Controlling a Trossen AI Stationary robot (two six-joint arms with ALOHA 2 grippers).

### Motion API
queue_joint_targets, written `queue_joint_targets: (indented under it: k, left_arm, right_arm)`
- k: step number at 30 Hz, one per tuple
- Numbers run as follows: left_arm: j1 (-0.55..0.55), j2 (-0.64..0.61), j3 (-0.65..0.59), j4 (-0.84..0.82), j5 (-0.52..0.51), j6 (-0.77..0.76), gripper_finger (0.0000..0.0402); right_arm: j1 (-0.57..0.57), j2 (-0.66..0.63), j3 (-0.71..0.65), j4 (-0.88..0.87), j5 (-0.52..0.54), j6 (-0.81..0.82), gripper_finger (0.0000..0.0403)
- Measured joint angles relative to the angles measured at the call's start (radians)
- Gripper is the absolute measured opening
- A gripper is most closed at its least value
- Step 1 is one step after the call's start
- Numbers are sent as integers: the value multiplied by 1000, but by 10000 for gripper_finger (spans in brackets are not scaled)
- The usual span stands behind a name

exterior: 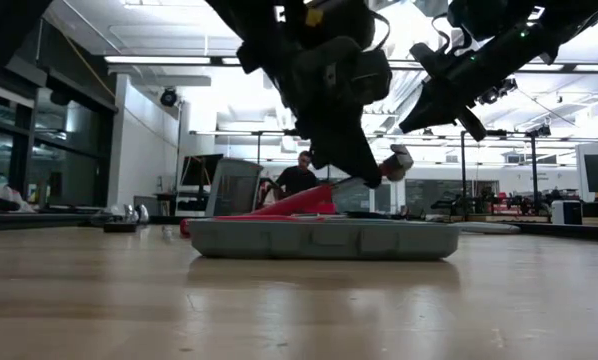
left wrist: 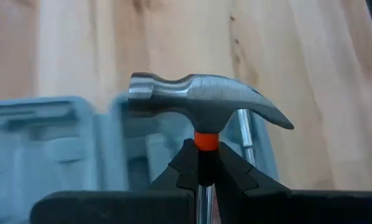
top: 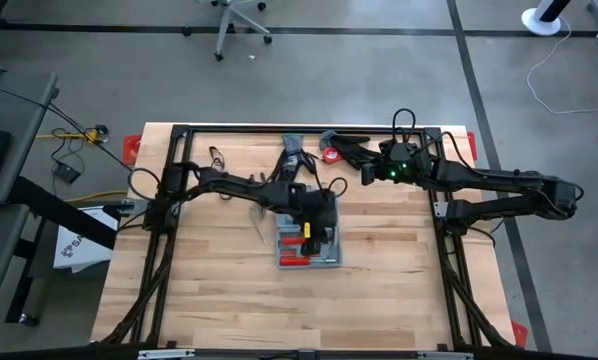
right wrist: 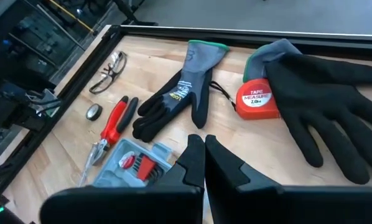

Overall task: Prefit tool cases
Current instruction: Put the orange hammer into the gray tool box

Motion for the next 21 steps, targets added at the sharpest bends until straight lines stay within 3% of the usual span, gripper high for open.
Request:
queue_joint_targets:
  k: [4, 15, 21]
  left_arm:
    - [-5, 16, 0, 8, 38, -32, 14]
    - [0, 17, 0, 6, 27, -26, 15]
    - [0, 17, 0, 7, 27, -26, 51]
  right_arm:
    - [0, 0, 0, -6, 0, 7, 0]
    - [0, 0, 0, -29, 1, 9, 0]
    - [0, 1, 0, -29, 4, 6, 0]
